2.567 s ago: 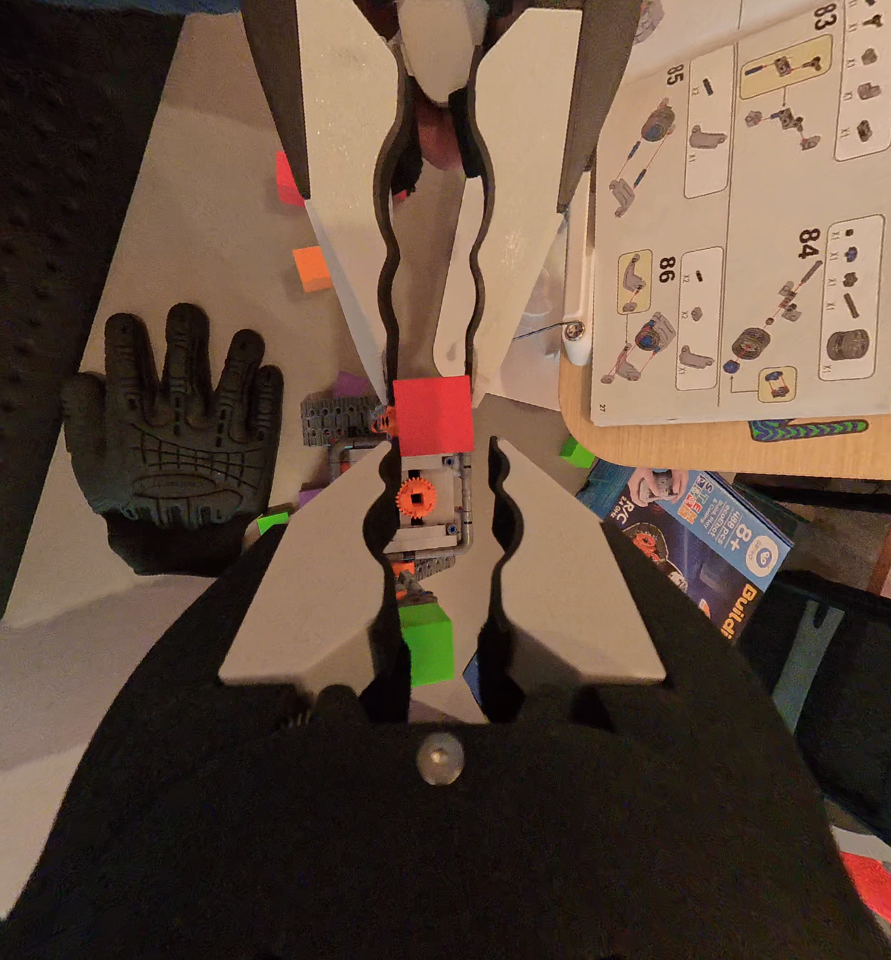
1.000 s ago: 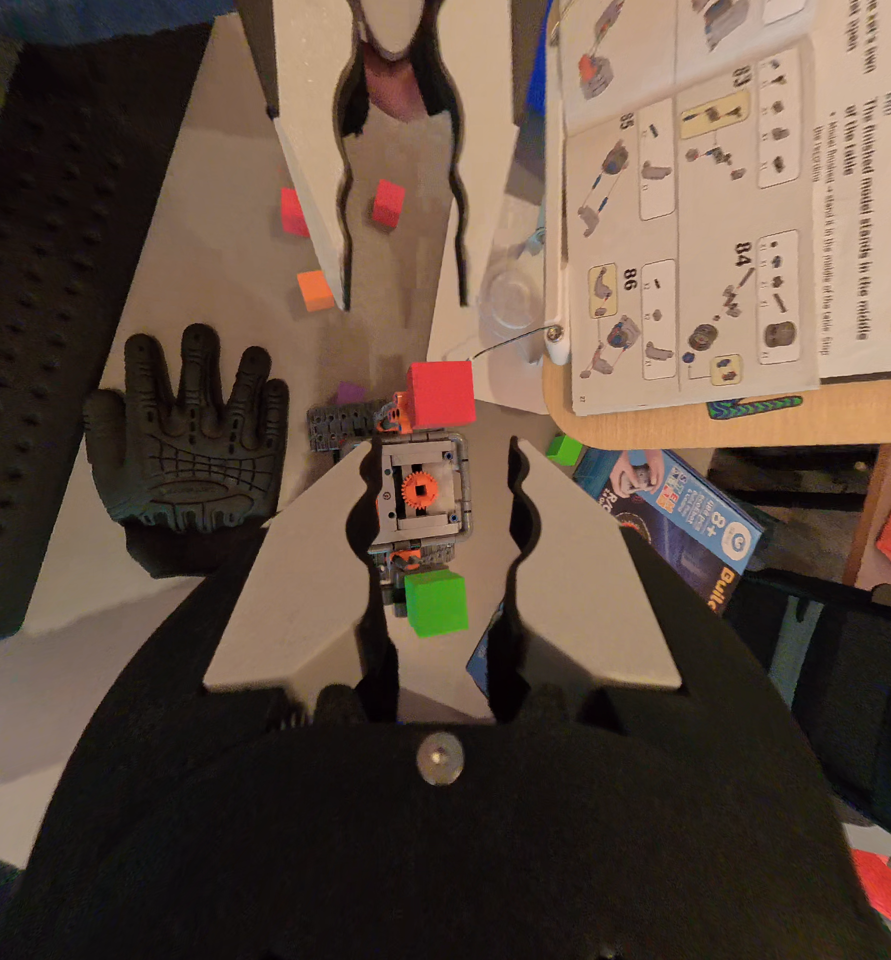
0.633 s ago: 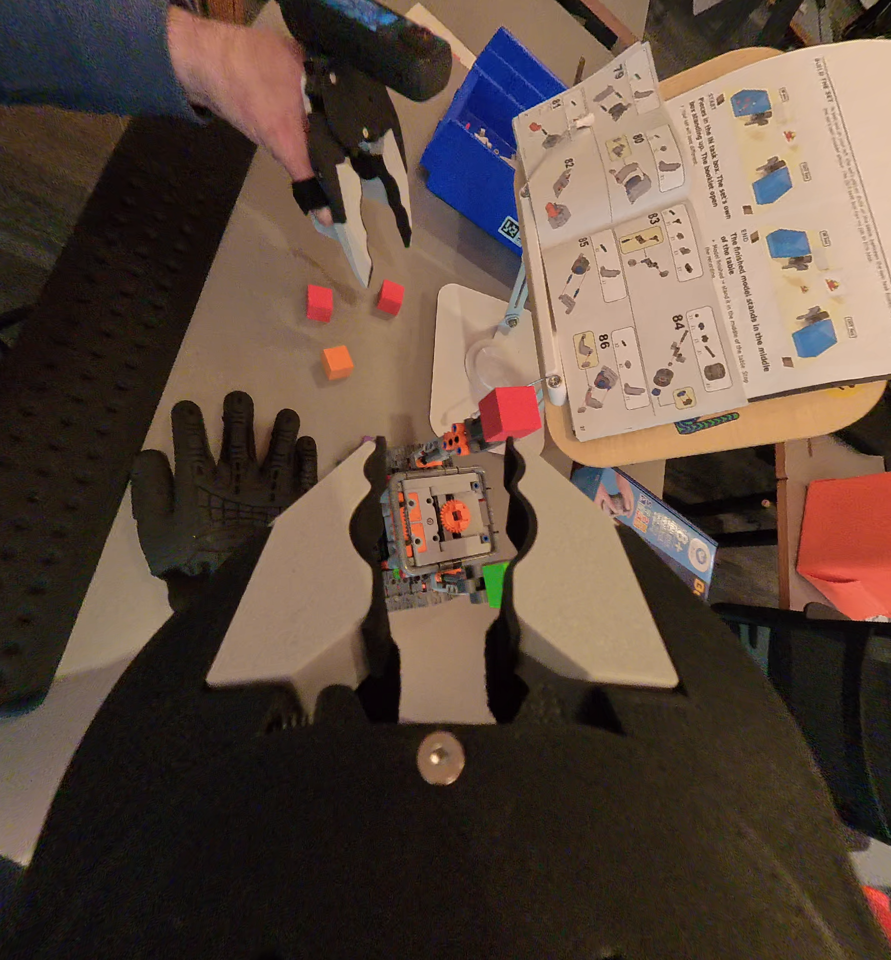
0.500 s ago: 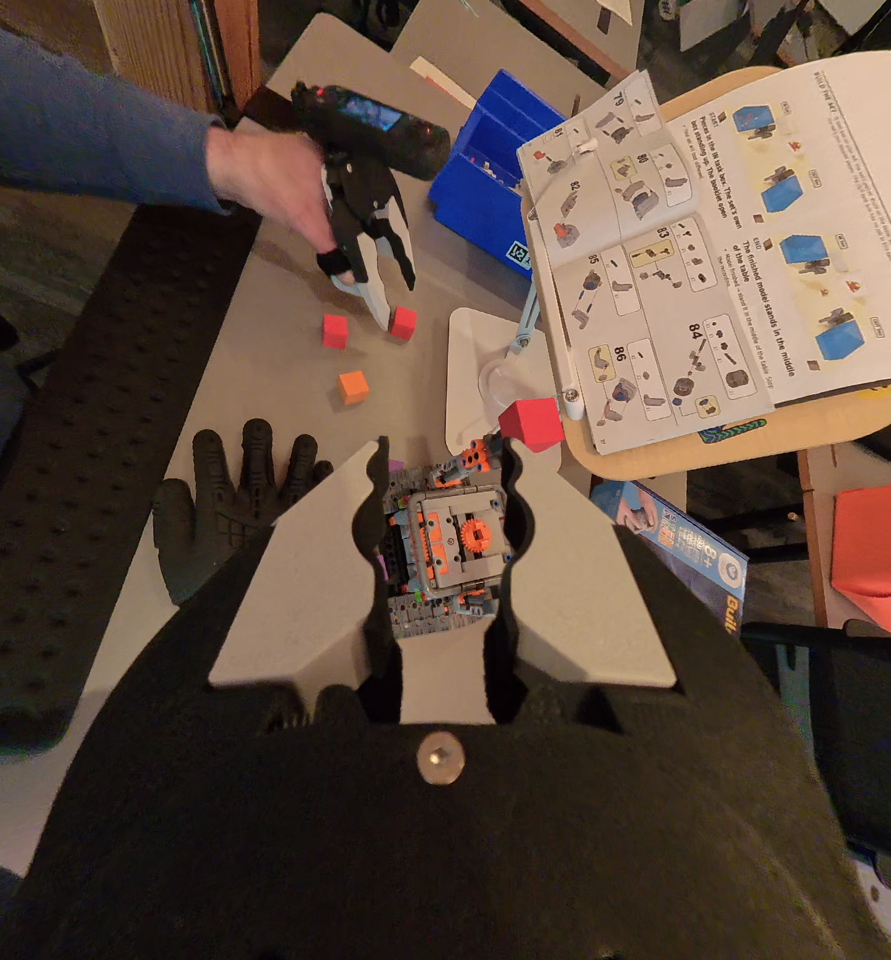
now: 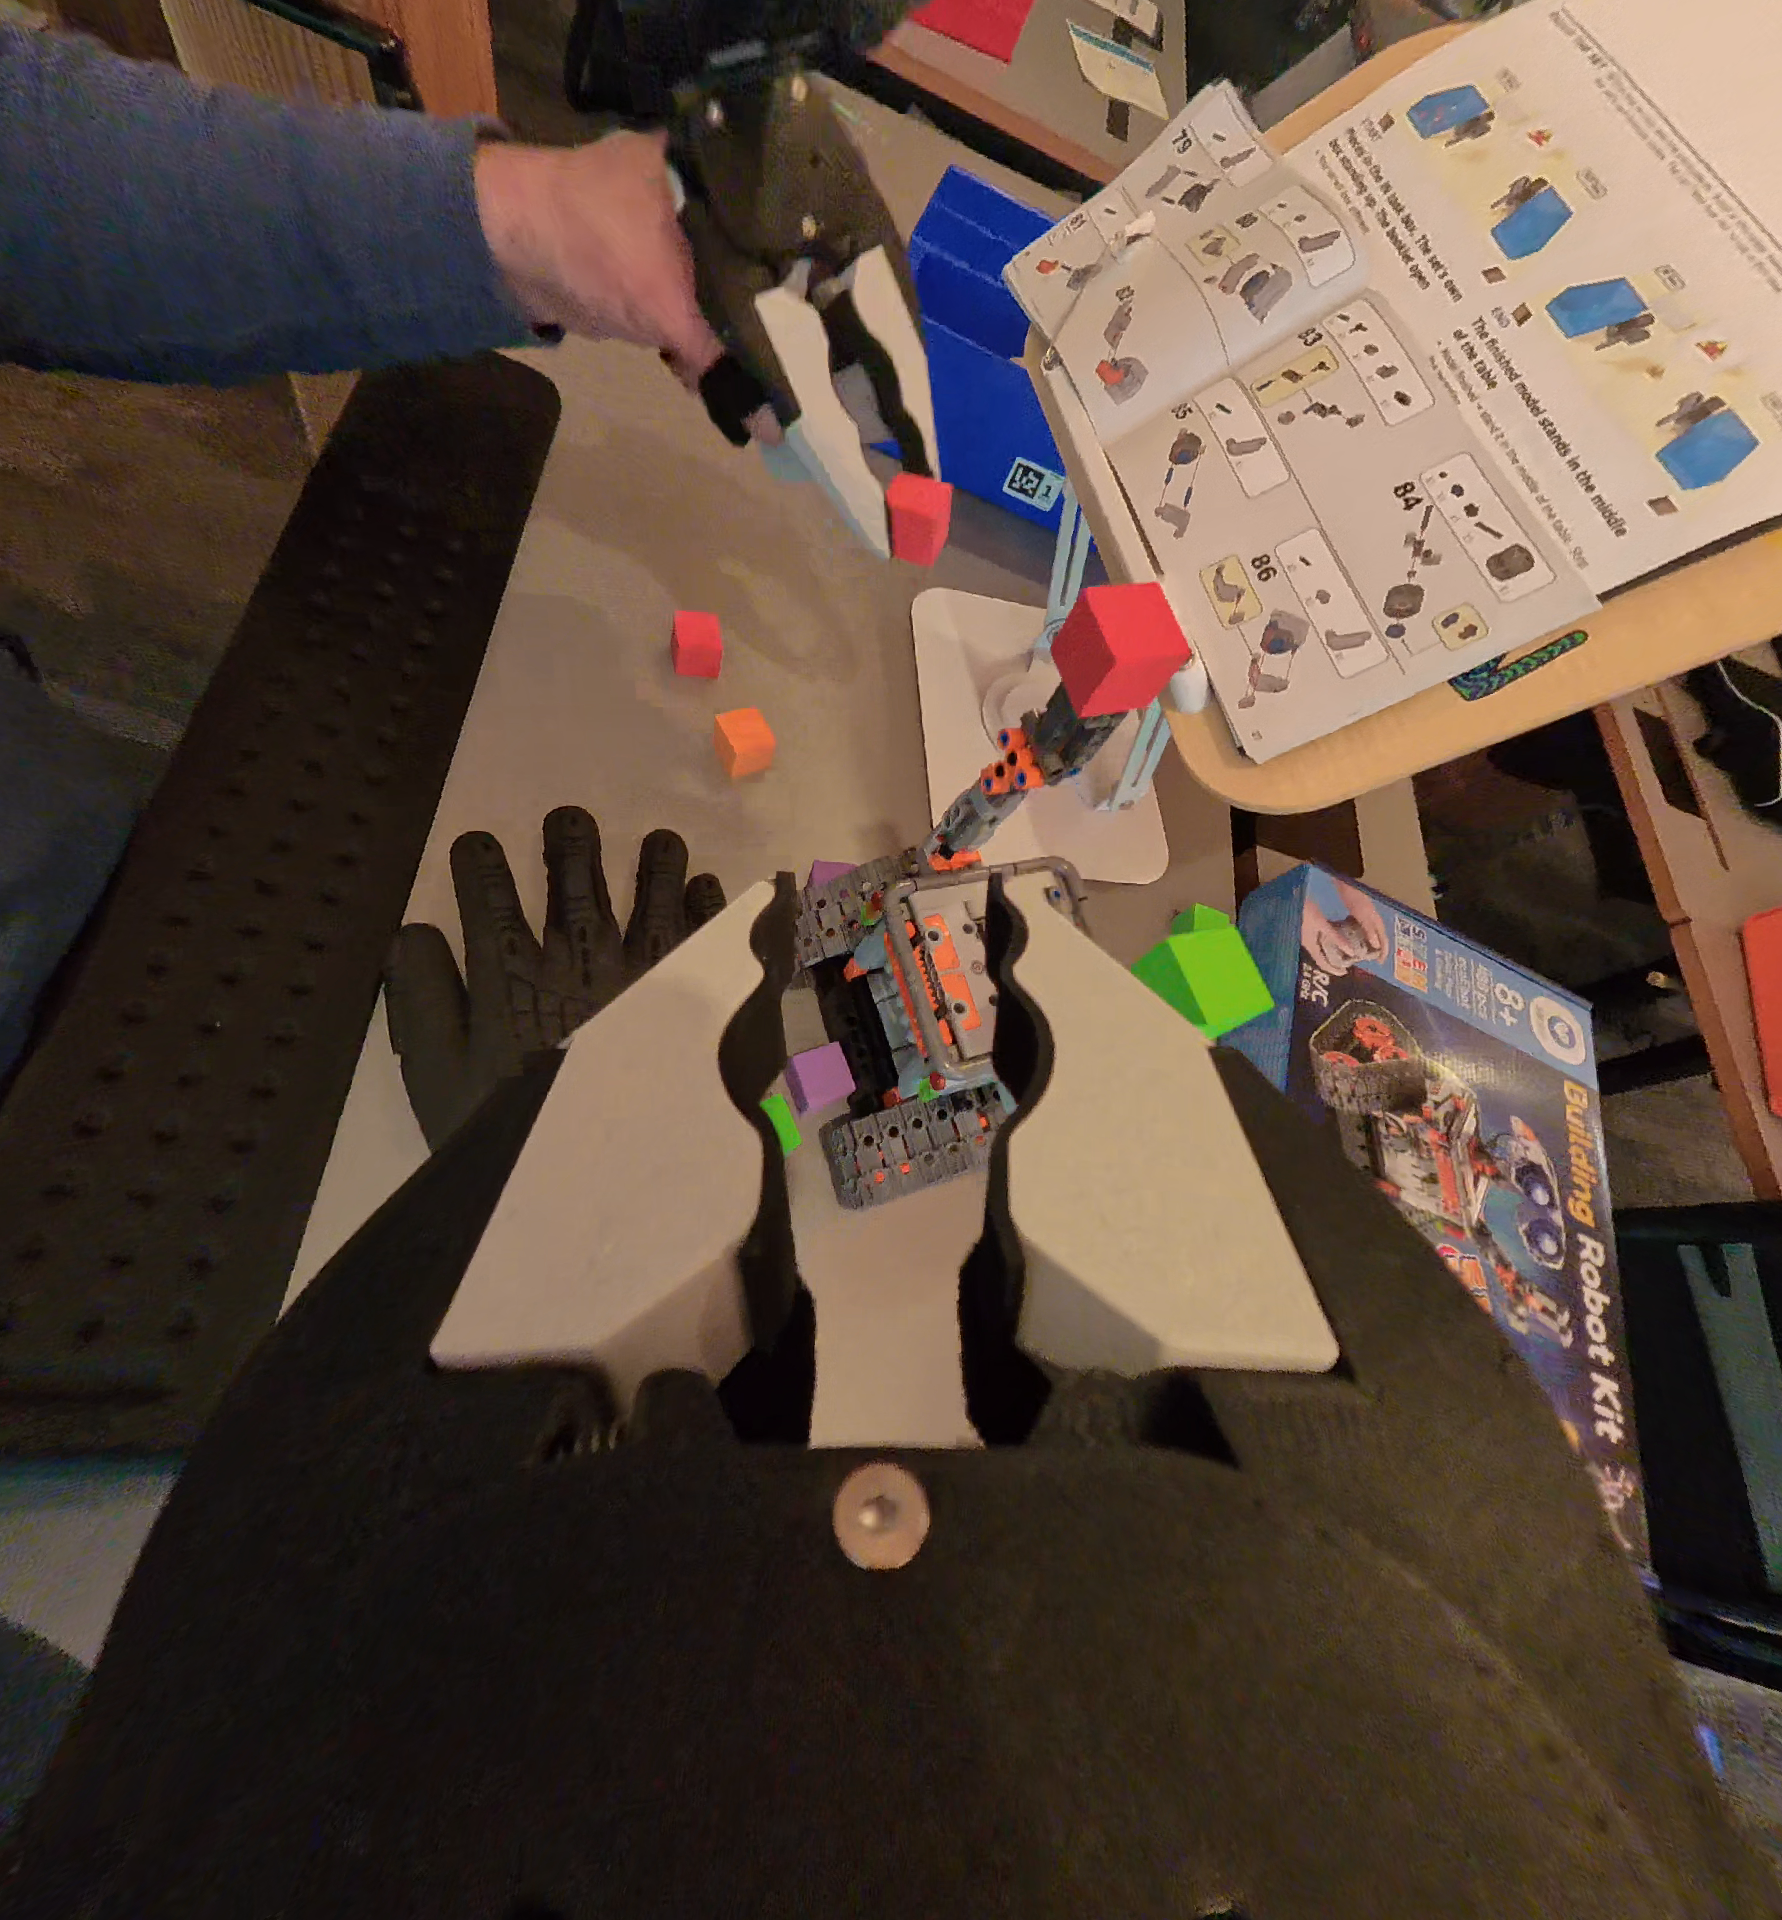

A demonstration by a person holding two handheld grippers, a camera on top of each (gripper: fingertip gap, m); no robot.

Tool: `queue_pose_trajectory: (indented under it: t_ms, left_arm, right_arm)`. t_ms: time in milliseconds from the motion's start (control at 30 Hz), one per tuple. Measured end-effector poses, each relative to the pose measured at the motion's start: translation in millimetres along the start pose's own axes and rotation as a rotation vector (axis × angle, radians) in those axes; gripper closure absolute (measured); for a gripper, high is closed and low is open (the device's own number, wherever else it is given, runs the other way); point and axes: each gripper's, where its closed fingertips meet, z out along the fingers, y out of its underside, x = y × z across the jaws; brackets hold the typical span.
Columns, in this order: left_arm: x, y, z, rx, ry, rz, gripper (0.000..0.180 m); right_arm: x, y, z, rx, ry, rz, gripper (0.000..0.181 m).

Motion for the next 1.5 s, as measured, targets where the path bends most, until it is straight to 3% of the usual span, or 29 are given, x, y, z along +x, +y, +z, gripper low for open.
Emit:
queue_pose_trajectory:
  t_ms: [100, 233, 567, 800, 1500]
  left_arm:
    - [42.8, -84.3, -17.0, 0.108, 0.141, 0.146, 0.151]
    - [83.8, -155.9, -24.3, 0.131, 0.255, 0.343, 0.151]
    - [94.0, -174.0, 12.7, -0.123, 0.385, 0.581, 0.15]
    - [95.0, -171.7, 17.3, -0.168, 0.519, 0.613, 0.15]
    - [93.0, -167.9, 22.9, -0.205, 0.641, 0.678, 0.15]
  right_arm:
    - [0.6, 13.5, -8.5, 0.015, -0.005, 0.012, 0.148]
    - [2.8, 26.1, -12.7, 0.03, -0.006, 0.025, 0.149]
    - [-1.8, 30.4, -12.0, 0.073, -0.036, -0.001, 0.15]
    - [-1.2, 33.6, -6.2, 0.078, -0.056, -0.001, 0.15]
    - [0.9, 37.2, -5.1, 0.088, -0.059, 0.011, 0.149]
